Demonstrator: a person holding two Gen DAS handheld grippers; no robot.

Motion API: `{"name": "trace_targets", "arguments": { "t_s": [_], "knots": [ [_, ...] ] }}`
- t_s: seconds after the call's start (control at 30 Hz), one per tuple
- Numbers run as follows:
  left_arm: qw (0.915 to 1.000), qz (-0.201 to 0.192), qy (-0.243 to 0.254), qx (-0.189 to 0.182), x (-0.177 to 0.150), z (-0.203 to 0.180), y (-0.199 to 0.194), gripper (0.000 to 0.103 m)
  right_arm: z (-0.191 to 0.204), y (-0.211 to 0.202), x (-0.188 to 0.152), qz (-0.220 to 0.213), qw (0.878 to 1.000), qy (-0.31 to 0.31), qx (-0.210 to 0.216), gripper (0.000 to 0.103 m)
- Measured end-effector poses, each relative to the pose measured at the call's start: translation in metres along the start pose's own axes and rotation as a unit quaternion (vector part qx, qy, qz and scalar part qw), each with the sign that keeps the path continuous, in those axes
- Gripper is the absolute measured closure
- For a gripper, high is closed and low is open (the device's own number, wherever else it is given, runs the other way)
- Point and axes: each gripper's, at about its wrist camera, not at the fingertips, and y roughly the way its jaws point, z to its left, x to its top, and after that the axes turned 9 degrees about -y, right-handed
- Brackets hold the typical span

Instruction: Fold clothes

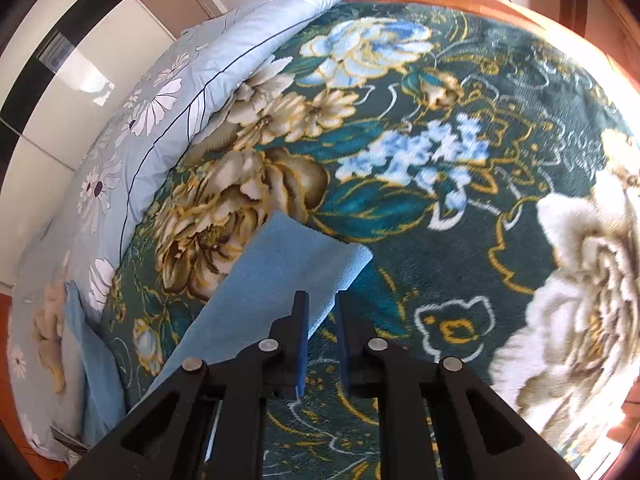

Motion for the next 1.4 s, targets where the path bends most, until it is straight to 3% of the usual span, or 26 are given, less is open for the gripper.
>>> {"name": "trace_targets", "arguments": {
  "t_s": [0.07, 0.13, 0.23, 0.33, 0.5, 0.63, 0.8, 1.03, 1.07, 1.1, 1.17, 1.2, 1.27, 1.4],
  "knots": [
    [0.9999, 0.007, 0.007, -0.007, 0.000, 0.003, -0.004, 0.047, 0.013, -0.014, 0.008, -0.016, 0.999, -0.029, -0.015, 0.079],
    [0.9997, 0.008, 0.017, -0.012, 0.000, 0.007, -0.011, 0.044, 0.036, -0.020, 0.019, -0.027, 0.998, -0.065, -0.005, 0.065],
    [0.9995, 0.004, 0.030, -0.010, 0.001, 0.013, -0.023, 0.040, 0.090, -0.016, 0.036, -0.028, 0.991, -0.129, 0.034, 0.059],
    [0.9998, -0.004, 0.015, -0.014, 0.016, 0.017, -0.010, 0.036, 0.162, 0.004, 0.046, -0.018, 0.977, -0.192, 0.092, 0.049],
    [0.9995, -0.017, -0.016, -0.021, 0.044, 0.024, 0.016, 0.033, 0.291, 0.063, 0.045, 0.040, 0.942, -0.273, 0.190, 0.049],
    [0.9984, -0.028, -0.040, -0.027, 0.067, 0.029, 0.036, 0.033, 0.361, 0.103, 0.041, 0.073, 0.925, -0.316, 0.199, 0.049],
    [0.9985, -0.029, -0.024, -0.041, 0.076, 0.022, 0.052, 0.033, 0.446, 0.152, 0.037, 0.114, 0.900, -0.367, 0.207, 0.049],
    [0.9966, -0.028, 0.003, -0.077, 0.079, 0.014, 0.062, 0.035, 0.471, 0.182, 0.034, 0.140, 0.895, -0.368, 0.208, 0.050],
    [0.9963, -0.026, 0.004, -0.082, 0.078, 0.013, 0.063, 0.035, 0.473, 0.182, 0.033, 0.139, 0.895, -0.370, 0.208, 0.053],
    [0.9958, -0.024, 0.005, -0.088, 0.077, 0.012, 0.064, 0.037, 0.474, 0.182, 0.033, 0.139, 0.894, -0.371, 0.208, 0.062],
    [0.9960, -0.026, 0.010, -0.084, 0.073, 0.008, 0.065, 0.045, 0.475, 0.180, 0.034, 0.143, 0.895, -0.371, 0.203, 0.077],
    [0.9963, -0.029, 0.016, -0.079, 0.071, 0.006, 0.066, 0.048, 0.475, 0.180, 0.035, 0.146, 0.894, -0.370, 0.206, 0.094],
    [0.9970, -0.031, 0.021, -0.067, 0.068, 0.003, 0.067, 0.075, 0.472, 0.170, 0.039, 0.138, 0.894, -0.370, 0.213, 0.096],
    [0.9967, -0.041, 0.017, -0.068, 0.069, 0.001, 0.063, 0.080, 0.467, 0.142, 0.050, 0.103, 0.894, -0.370, 0.232, 0.096]
  ]
}}
